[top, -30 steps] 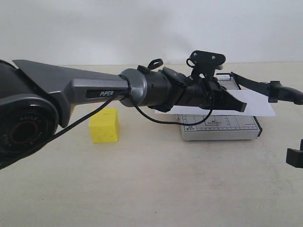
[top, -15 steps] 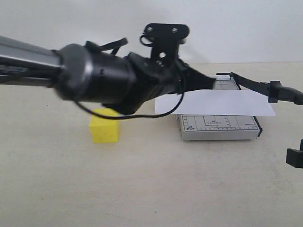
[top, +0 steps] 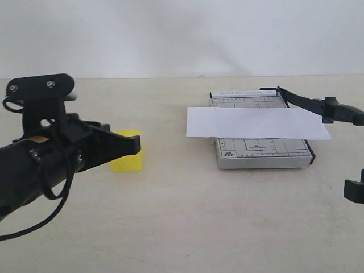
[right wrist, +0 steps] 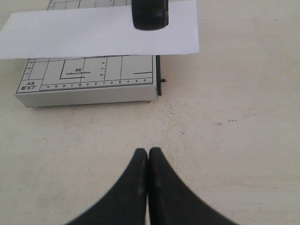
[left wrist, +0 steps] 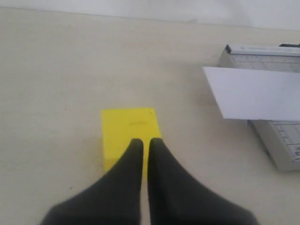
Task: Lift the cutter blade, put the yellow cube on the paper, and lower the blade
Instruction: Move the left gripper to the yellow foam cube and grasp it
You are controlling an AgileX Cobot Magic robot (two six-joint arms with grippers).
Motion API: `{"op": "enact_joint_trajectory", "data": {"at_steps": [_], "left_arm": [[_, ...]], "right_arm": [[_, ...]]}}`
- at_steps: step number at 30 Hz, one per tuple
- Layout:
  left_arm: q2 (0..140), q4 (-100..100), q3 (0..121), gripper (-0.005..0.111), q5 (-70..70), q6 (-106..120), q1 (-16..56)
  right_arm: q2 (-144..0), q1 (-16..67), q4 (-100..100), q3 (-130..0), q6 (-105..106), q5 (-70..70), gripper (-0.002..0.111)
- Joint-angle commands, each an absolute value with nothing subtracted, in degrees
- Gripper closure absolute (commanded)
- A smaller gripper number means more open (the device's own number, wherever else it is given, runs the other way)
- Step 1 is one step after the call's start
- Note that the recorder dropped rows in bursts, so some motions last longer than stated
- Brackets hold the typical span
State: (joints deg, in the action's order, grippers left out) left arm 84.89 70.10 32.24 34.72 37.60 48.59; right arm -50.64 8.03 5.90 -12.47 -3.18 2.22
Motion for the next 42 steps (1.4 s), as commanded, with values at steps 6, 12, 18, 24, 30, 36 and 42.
{"op": "enact_joint_trajectory", "data": {"at_steps": [6,12,18,24,30,36,42], "left_arm": [[85.75,74.60,31.02,0.102,38.73,44.82,48.90],[87.90,74.60,31.04,0.102,37.69,21.44,48.90],[89.13,74.48,31.04,0.102,38.18,6.41,48.90],[89.85,50.56,31.04,0.029,38.69,18.28,48.90],[99.35,50.05,34.76,0.010,41.43,21.45,48.90],[108.47,63.15,41.38,0.011,47.05,24.26,48.55],[112.37,62.60,44.07,0.011,45.44,24.27,47.10]], "right_arm": [[-50.38,8.00,5.70,-12.76,-2.89,2.62,0.108],[-50.38,8.00,5.70,-12.76,-2.89,2.62,0.108],[-50.38,8.00,5.70,-12.76,-2.89,2.62,0.108],[-50.38,8.00,5.70,-12.76,-2.89,2.29,0.108],[-50.38,8.00,5.70,-12.76,-2.89,2.29,0.108],[-50.38,8.00,5.70,-12.76,-2.89,2.53,0.108],[-50.38,8.00,5.70,-12.76,-2.89,3.05,0.108]]}}
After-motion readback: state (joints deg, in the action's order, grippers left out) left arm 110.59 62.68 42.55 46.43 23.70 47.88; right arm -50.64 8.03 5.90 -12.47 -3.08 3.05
